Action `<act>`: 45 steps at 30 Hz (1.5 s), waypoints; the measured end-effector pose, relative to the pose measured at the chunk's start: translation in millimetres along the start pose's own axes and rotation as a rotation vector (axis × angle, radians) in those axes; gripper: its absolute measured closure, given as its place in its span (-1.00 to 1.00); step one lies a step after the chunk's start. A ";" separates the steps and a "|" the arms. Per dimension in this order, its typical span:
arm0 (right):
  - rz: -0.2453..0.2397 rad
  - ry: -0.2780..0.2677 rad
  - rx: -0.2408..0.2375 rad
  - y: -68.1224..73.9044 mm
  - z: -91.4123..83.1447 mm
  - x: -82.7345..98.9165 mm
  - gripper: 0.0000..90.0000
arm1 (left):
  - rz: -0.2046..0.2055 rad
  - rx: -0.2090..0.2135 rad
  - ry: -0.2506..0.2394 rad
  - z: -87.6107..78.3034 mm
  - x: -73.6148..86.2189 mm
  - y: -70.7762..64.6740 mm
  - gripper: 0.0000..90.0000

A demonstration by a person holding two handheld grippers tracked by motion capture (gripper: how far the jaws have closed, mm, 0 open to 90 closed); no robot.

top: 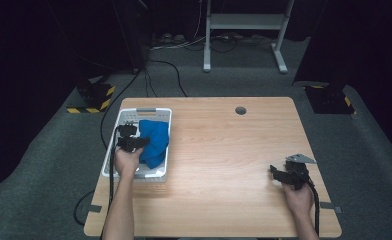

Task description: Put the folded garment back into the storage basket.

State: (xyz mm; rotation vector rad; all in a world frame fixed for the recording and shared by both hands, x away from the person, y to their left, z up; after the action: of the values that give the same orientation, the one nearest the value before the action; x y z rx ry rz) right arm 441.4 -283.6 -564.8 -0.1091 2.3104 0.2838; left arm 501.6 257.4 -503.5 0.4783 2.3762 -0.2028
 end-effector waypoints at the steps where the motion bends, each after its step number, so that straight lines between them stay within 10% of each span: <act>1: 0.000 0.000 0.000 0.0 0.0 0.0 -0.32 | 0.004 -0.005 0.009 0.8 0.1 0.1 0.59; 23: 0.002 0.000 0.001 0.2 -0.2 0.2 -0.32 | -0.001 -0.086 0.071 5.3 3.0 3.1 0.35; 45: 0.001 0.000 0.000 0.1 -0.1 0.2 -0.33 | -0.034 -0.147 -0.040 -11.2 2.3 2.0 -0.14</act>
State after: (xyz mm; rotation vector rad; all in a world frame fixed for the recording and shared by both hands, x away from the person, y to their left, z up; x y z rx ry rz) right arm 441.2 -283.5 -564.9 -0.1078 2.3105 0.2841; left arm 494.0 263.0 -496.6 0.3613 2.3403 -0.0514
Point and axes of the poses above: each handheld gripper's, and its own axes: z roughly forward along the jaws, x roughly out of its underside, y roughly to its left, the point moved 4 cm from there along z, roughly forward along the jaws, and after that the axes turned 14 degrees about z, right-handed, at the moved point
